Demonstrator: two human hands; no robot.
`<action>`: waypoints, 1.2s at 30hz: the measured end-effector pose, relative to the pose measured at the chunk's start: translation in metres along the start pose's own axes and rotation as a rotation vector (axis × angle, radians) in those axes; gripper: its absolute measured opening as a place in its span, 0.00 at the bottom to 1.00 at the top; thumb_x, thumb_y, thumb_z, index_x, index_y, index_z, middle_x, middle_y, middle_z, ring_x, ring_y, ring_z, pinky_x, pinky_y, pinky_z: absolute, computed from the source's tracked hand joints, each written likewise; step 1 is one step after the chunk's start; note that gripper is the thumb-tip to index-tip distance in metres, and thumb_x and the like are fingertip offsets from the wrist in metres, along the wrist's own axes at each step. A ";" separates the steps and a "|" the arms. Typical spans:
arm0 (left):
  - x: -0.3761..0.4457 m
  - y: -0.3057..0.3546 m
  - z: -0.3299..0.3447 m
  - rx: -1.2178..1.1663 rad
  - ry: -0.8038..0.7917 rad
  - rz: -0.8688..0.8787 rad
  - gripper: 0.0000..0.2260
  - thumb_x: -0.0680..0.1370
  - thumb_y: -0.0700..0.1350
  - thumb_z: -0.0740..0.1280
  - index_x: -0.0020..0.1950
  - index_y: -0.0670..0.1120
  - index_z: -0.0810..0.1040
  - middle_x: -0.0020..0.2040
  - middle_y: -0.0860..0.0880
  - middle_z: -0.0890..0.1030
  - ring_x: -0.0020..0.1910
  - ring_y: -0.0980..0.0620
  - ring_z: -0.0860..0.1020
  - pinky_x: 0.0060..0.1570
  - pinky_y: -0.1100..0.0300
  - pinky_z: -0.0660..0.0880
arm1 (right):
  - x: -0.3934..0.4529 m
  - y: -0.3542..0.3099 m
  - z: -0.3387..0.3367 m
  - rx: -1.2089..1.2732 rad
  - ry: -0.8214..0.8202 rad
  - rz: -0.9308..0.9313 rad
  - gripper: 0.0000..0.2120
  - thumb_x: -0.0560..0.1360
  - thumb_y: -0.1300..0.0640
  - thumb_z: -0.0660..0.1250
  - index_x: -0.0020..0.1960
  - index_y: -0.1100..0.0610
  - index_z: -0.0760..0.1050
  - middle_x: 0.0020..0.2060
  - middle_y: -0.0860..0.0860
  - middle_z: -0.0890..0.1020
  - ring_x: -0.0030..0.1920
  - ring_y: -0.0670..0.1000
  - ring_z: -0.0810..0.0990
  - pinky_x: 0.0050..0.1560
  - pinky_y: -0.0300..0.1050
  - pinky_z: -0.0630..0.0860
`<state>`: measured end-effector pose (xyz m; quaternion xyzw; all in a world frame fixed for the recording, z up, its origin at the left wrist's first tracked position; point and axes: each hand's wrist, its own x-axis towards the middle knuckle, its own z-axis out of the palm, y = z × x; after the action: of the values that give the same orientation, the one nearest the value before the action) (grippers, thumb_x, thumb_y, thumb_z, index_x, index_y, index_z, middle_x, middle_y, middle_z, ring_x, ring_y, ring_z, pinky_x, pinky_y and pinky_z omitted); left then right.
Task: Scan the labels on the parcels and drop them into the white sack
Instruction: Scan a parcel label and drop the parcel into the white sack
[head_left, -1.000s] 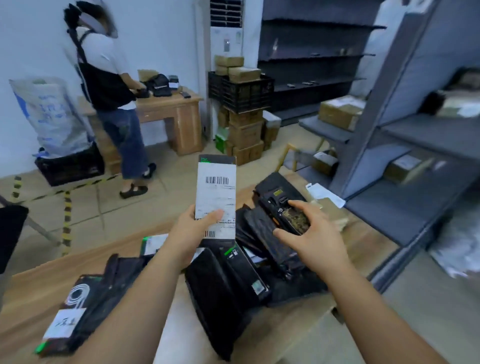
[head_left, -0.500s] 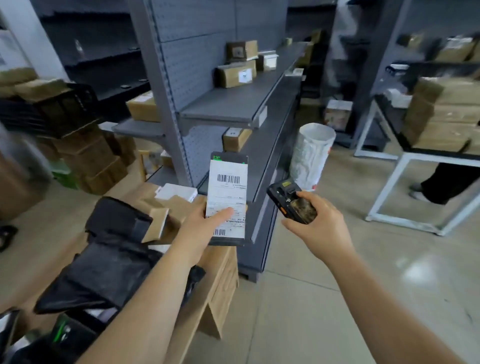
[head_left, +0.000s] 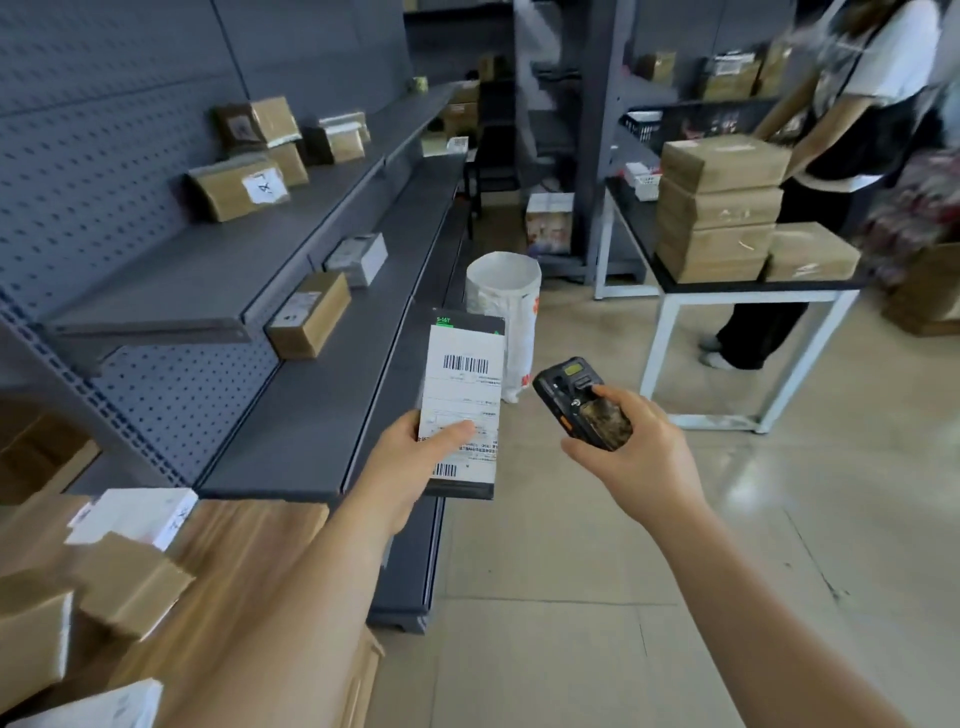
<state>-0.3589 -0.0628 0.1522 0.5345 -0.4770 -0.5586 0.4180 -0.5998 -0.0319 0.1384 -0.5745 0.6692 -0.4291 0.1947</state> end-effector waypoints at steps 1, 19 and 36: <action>0.014 0.003 0.003 0.002 -0.002 0.002 0.15 0.75 0.46 0.73 0.61 0.47 0.80 0.53 0.52 0.85 0.53 0.52 0.84 0.60 0.49 0.77 | 0.014 0.003 0.002 0.005 -0.001 0.005 0.29 0.66 0.47 0.79 0.65 0.43 0.75 0.56 0.41 0.77 0.54 0.44 0.76 0.53 0.43 0.74; 0.392 0.066 0.029 -0.026 -0.003 0.049 0.12 0.74 0.46 0.74 0.57 0.51 0.81 0.49 0.55 0.86 0.48 0.56 0.84 0.49 0.60 0.79 | 0.354 0.042 0.078 -0.057 0.040 0.047 0.30 0.65 0.46 0.78 0.64 0.39 0.74 0.55 0.37 0.77 0.53 0.44 0.78 0.52 0.51 0.80; 0.663 0.087 0.065 0.016 0.111 -0.015 0.09 0.75 0.43 0.73 0.55 0.49 0.81 0.47 0.53 0.86 0.46 0.56 0.84 0.39 0.66 0.77 | 0.640 0.118 0.161 -0.043 -0.092 0.004 0.29 0.66 0.48 0.78 0.65 0.41 0.74 0.57 0.39 0.77 0.54 0.43 0.75 0.51 0.42 0.72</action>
<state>-0.4796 -0.7216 0.1043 0.5717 -0.4533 -0.5273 0.4355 -0.7187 -0.6906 0.1036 -0.5963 0.6699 -0.3872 0.2139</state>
